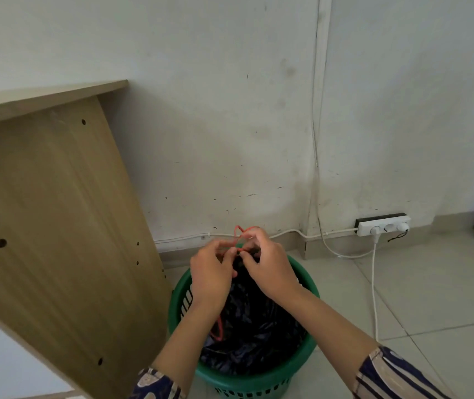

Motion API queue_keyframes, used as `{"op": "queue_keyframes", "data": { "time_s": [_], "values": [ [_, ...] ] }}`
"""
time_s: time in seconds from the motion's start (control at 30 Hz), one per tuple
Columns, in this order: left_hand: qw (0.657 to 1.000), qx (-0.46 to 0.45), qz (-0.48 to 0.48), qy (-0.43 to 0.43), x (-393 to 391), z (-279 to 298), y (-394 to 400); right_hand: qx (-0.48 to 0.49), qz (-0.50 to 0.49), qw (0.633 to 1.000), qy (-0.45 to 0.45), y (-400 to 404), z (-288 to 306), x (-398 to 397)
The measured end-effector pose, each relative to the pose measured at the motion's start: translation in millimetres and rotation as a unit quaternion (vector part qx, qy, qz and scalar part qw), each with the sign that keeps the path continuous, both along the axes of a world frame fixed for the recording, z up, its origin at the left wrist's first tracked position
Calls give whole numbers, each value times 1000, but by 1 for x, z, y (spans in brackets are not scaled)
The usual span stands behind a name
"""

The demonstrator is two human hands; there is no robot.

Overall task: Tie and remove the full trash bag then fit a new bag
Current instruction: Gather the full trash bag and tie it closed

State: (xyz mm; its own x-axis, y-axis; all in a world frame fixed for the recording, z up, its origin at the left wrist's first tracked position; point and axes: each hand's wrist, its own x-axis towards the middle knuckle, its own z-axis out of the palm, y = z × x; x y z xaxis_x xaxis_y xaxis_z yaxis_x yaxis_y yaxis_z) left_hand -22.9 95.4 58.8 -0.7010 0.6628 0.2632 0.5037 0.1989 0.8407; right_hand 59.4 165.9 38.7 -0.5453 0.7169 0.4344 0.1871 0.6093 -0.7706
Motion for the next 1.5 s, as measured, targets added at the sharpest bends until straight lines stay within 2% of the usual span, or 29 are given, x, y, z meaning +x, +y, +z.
{"op": "queue_keyframes", "data": {
  "time_s": [0.1, 0.23, 0.3, 0.37, 0.43, 0.5, 0.6, 0.77, 0.87, 0.97, 1.03, 1.1, 1.17, 1.23, 1.3, 1.5],
  "values": [
    [986, -65, -22, 149, -1, -2, -1, 7, 5, 1000, -13, 3, 1, 1],
    [924, -209, -73, 313, -5, -2, 1, 67, 10, 997, -40, 6, 5, -1],
    [900, -240, -100, 349, -5, -2, 0, 112, 7, 992, -59, 7, 5, 1],
    [922, -213, -124, 300, -10, -2, 1, 120, 13, 990, -71, 8, 6, 3],
    [958, -162, -143, 186, -19, -2, 3, 84, 35, 994, -65, 9, 7, 3],
    [973, -144, -167, 67, -22, 2, 6, 37, 51, 996, -58, 11, 8, 2],
    [976, -109, -170, -82, -20, 4, 6, 27, 43, 998, -40, 11, 7, 0],
    [969, -83, -163, -167, -22, 1, 6, 30, 44, 998, -26, 10, -1, 2],
    [971, -84, -168, -146, -24, 2, 6, 56, 24, 998, -2, 9, -4, 0],
    [982, -92, -154, -56, -25, 3, 8, 103, -10, 995, -9, 9, -5, -4],
    [987, -93, -131, 11, -25, 3, 9, 99, -8, 994, -40, 12, -4, -3],
    [989, -88, -111, 53, -24, 0, 10, 55, 21, 997, -55, 14, -2, 0],
    [989, -82, -100, 76, -22, -3, 11, -39, 48, 997, -40, 13, 3, 2],
    [988, -84, -91, 91, -20, -3, 12, -156, 68, 985, -16, 11, 6, 2],
    [989, -83, -82, 93, -21, -4, 12, -227, 66, 972, 2, 10, 8, 2],
    [989, -80, -84, 97, -22, -1, 9, -214, 48, 975, 28, 12, 14, 5]
  ]
}}
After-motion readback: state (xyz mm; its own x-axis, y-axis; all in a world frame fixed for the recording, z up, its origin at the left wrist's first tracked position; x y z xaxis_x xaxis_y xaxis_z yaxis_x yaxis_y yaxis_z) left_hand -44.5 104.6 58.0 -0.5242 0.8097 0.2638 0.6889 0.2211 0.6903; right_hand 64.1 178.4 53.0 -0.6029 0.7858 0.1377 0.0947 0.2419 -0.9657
